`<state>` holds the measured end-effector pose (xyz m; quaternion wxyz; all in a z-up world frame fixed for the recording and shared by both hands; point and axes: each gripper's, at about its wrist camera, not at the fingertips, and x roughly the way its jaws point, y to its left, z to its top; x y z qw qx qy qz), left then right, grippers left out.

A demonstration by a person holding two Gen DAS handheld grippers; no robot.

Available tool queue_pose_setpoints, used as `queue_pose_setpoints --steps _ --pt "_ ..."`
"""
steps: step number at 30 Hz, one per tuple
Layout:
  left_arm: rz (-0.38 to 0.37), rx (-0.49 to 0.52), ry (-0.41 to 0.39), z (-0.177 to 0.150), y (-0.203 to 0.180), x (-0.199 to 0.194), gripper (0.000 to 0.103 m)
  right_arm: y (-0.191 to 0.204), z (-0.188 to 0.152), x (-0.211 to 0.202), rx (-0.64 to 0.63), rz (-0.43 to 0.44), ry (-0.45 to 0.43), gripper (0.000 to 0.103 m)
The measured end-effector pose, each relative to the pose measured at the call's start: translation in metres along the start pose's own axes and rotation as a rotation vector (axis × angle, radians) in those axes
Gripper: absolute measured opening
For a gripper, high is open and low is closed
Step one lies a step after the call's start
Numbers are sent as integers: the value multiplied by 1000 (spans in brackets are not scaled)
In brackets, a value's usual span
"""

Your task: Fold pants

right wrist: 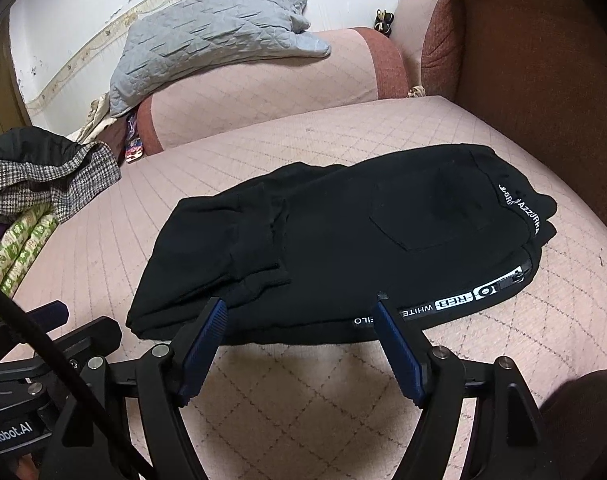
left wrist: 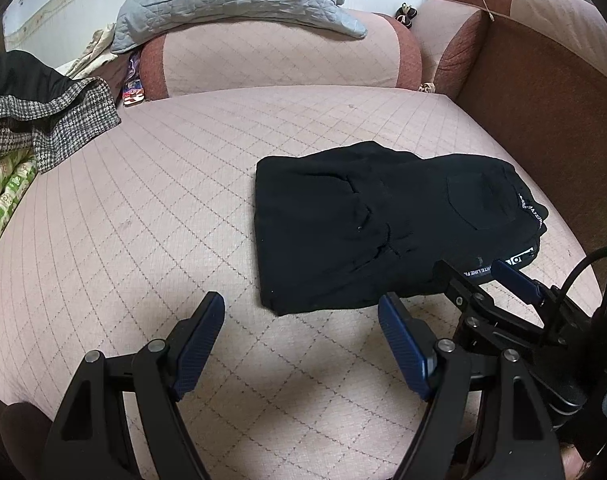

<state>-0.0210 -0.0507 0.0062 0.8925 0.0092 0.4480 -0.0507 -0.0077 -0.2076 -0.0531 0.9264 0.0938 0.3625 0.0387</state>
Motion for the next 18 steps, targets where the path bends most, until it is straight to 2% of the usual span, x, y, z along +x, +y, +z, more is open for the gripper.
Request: queue_pose_setpoints --steps 18 --pt "3 -17 36 -3 5 15 78 4 -5 12 -11 -21 32 81"
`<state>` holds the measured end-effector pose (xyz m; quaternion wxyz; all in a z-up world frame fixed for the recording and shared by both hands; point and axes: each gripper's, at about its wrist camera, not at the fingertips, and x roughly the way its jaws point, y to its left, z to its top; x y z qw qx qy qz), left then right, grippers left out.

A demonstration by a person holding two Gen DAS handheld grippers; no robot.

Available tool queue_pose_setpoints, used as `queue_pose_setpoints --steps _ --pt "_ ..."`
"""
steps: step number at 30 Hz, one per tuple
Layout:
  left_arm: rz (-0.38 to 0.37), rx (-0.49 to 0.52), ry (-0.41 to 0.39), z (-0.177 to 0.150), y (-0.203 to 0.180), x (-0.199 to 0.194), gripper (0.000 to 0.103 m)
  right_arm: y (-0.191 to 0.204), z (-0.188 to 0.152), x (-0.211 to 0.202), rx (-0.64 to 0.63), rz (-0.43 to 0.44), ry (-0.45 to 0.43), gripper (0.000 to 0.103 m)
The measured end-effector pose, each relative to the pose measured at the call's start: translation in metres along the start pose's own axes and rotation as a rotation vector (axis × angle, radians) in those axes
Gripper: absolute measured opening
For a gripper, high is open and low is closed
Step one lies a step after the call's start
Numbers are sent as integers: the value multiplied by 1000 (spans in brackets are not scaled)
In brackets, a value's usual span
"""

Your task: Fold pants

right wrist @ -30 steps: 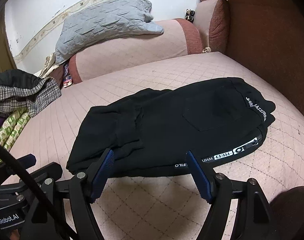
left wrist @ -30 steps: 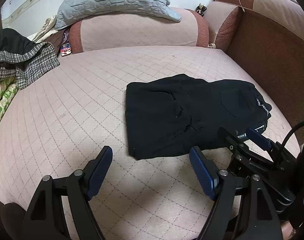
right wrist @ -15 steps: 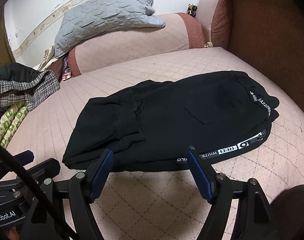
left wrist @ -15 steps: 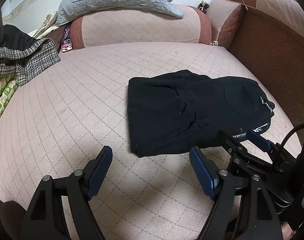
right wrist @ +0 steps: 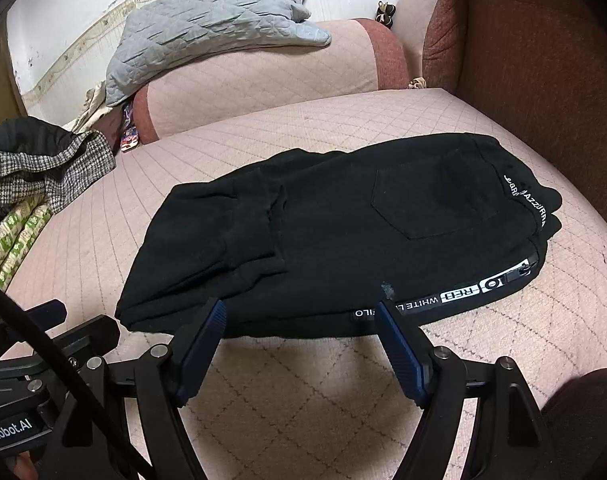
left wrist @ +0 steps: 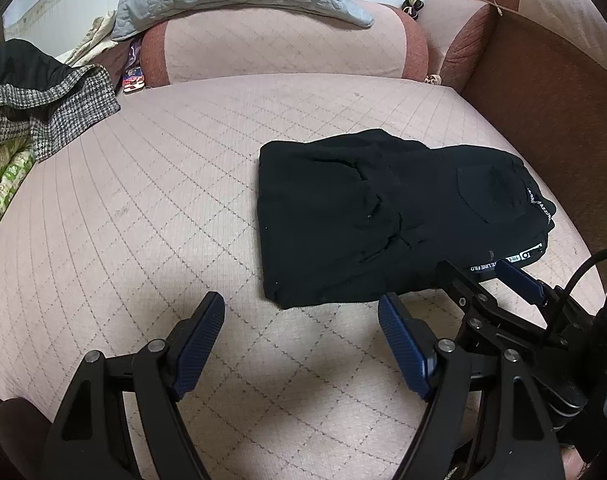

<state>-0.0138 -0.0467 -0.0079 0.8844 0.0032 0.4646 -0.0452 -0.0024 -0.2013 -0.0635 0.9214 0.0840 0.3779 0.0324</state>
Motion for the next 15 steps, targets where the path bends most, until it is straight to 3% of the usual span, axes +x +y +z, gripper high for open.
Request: queue_pose_setpoints --steps 11,15 --pt "11 -2 17 2 -4 9 78 -3 -1 4 16 -7 7 81" --pt "-8 14 18 16 -7 13 78 -16 5 -3 51 -25 -28 81"
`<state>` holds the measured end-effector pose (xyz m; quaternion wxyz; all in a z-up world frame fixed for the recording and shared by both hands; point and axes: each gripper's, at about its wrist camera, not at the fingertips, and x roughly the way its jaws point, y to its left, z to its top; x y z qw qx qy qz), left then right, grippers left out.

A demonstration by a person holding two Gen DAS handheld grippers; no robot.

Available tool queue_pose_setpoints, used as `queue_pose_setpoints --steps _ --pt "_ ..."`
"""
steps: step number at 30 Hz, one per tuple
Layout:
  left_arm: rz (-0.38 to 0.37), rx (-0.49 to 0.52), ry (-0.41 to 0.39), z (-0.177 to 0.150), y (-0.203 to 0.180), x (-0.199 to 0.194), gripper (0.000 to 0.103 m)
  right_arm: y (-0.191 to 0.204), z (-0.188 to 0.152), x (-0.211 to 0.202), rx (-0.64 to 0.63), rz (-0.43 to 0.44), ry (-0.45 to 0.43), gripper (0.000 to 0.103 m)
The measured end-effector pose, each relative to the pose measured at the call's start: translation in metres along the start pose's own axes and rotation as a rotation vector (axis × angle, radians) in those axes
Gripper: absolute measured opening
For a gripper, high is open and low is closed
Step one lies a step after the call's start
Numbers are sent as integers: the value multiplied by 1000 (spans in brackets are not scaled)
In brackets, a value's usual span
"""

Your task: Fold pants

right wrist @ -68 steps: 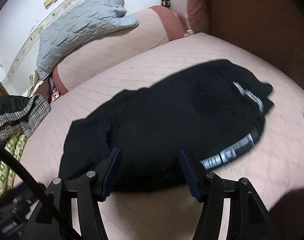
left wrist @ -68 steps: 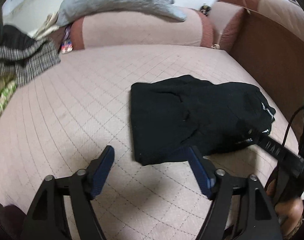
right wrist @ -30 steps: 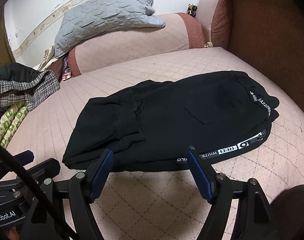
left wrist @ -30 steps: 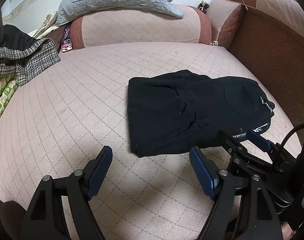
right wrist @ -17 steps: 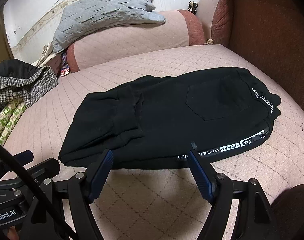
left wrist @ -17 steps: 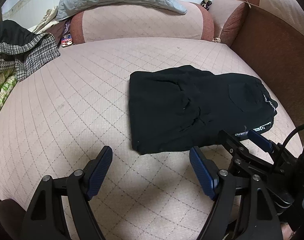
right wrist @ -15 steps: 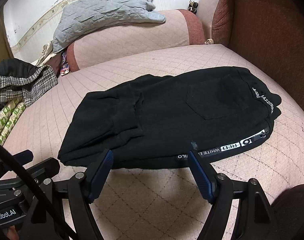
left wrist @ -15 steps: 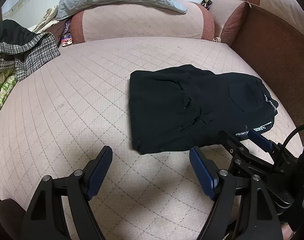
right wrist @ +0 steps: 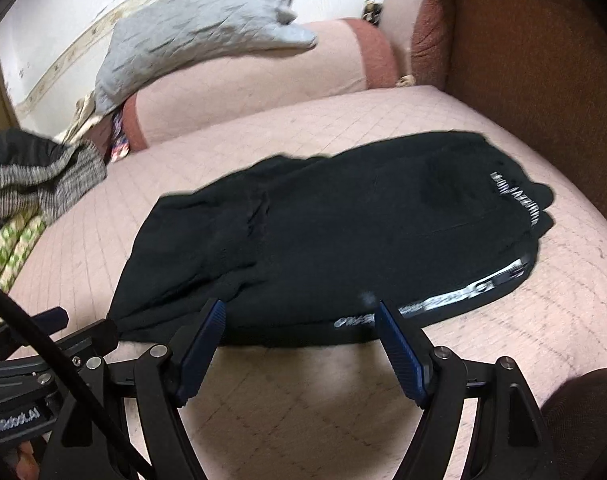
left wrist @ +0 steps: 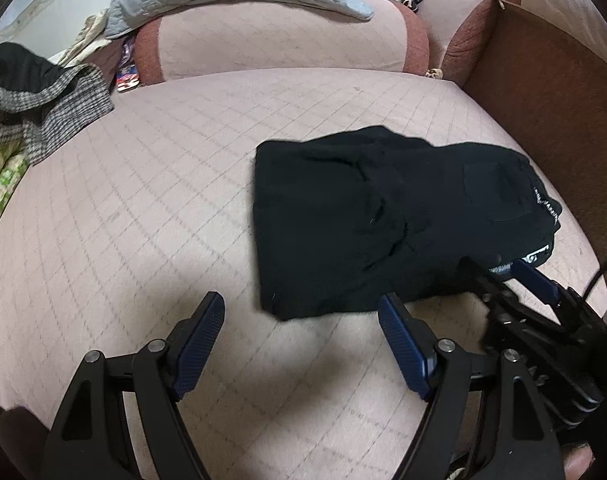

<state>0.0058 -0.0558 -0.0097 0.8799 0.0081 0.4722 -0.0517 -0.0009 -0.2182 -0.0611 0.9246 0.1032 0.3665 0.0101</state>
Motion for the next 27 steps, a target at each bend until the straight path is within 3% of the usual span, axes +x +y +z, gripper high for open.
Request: queue_pose_setpoints --steps 8,13,17,19,27 --pt "-115 111 8 65 -37 22 78 -73 21 -33 249 -149 -137 81" --pt "-222 193 56 115 -82 51 78 -128 21 -35 440 -241 -124 85" --pt "-340 243 136 154 -130 85 78 -172 14 -23 625 -201 -53 85" --pt "-382 264 158 169 -155 101 78 -186 11 -21 684 -169 -59 85" --pt "-523 364 278 197 -257 161 78 -209 21 -15 725 -113 -102 88"
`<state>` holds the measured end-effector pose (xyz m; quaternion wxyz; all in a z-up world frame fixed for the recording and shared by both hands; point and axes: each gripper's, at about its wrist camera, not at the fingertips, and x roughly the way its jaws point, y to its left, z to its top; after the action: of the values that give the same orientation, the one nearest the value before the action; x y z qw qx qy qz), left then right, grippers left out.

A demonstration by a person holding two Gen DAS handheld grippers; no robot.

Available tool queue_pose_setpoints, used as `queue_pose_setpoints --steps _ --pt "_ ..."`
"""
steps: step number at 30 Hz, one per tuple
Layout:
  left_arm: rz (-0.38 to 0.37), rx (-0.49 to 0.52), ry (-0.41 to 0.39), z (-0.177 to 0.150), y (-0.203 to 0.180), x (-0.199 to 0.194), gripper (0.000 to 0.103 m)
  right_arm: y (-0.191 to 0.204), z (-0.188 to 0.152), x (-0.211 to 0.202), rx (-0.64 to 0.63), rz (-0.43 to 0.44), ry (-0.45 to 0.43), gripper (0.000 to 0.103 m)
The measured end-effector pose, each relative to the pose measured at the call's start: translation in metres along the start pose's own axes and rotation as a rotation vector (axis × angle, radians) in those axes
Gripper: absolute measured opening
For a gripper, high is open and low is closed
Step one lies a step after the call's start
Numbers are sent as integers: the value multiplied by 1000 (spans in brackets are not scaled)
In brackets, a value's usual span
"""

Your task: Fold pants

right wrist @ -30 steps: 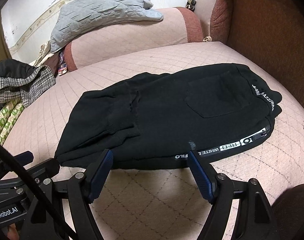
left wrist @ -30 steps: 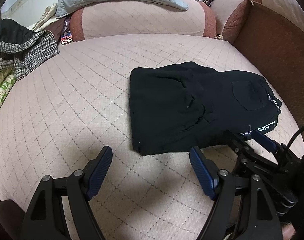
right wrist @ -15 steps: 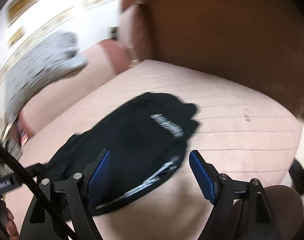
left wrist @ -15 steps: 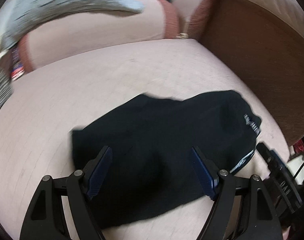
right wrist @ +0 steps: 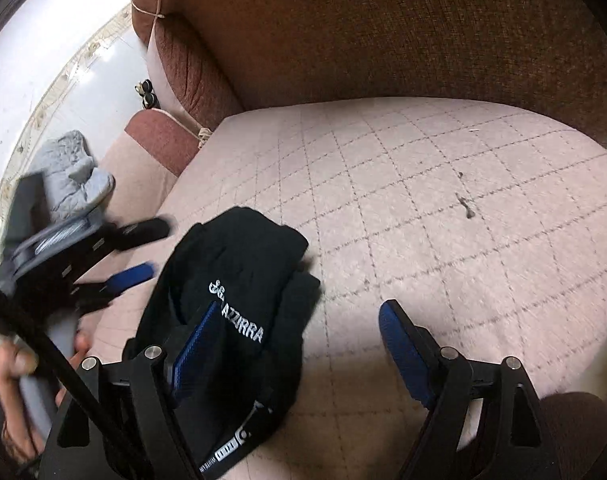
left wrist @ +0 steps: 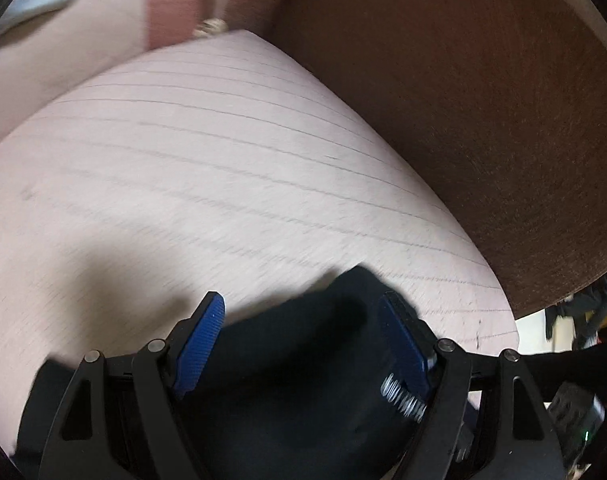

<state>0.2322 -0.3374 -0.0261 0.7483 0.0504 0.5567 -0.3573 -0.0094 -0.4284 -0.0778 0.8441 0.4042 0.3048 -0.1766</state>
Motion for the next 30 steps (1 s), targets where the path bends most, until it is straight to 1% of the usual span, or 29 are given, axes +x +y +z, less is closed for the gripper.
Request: queue_pose_setpoints --steps 3,6,7,8,10,11,12,13,14,15,17,18,21,24,25,27,28,30 --pt "-13 83 62 13 -20 30 78 2 2 6 -7 22 2 90" --pt "-20 146 139 15 -36 57 78 10 2 15 -23 56 11 90" --pt "-16 173 179 13 -42 68 79 13 2 17 -36 82 22 90" --pt "5 203 179 11 -47 71 82 15 2 19 -42 102 31 90" --pt "30 260 175 7 -58 72 84 20 0 25 -49 156 57 80" --pt "46 287 181 5 -63 72 72 21 -1 28 -47 166 73 70" --pt "58 303 171 4 -66 69 58 20 -1 29 -44 164 84 57" --pt "72 312 161 3 -69 68 25 19 -1 31 -38 161 88 49" --pt "71 306 154 2 -69 63 14 17 0 31 -27 163 100 33" --pt "53 290 143 3 -66 57 12 16 0 31 -22 171 110 30" --pt "17 248 102 3 -58 39 11 20 0 27 -42 182 111 26" --pt "8 236 88 1 -55 31 11 24 -1 23 -61 183 105 26" --pt "-12 205 24 -6 -45 -2 10 47 -6 8 -170 176 63 25" --pt "-39 151 -30 -15 -27 -36 10 79 -15 -10 -294 182 38 24" --pt "-55 116 -55 -21 -16 -50 10 87 -17 -15 -323 185 34 24" --pt "-91 44 -84 -29 6 -64 10 108 -27 -25 -403 195 24 24" --pt "-119 -9 -103 -37 22 -76 10 118 -33 -29 -437 198 22 23" --pt "-154 -81 -136 -54 43 -92 10 138 -47 -37 -502 214 23 23"
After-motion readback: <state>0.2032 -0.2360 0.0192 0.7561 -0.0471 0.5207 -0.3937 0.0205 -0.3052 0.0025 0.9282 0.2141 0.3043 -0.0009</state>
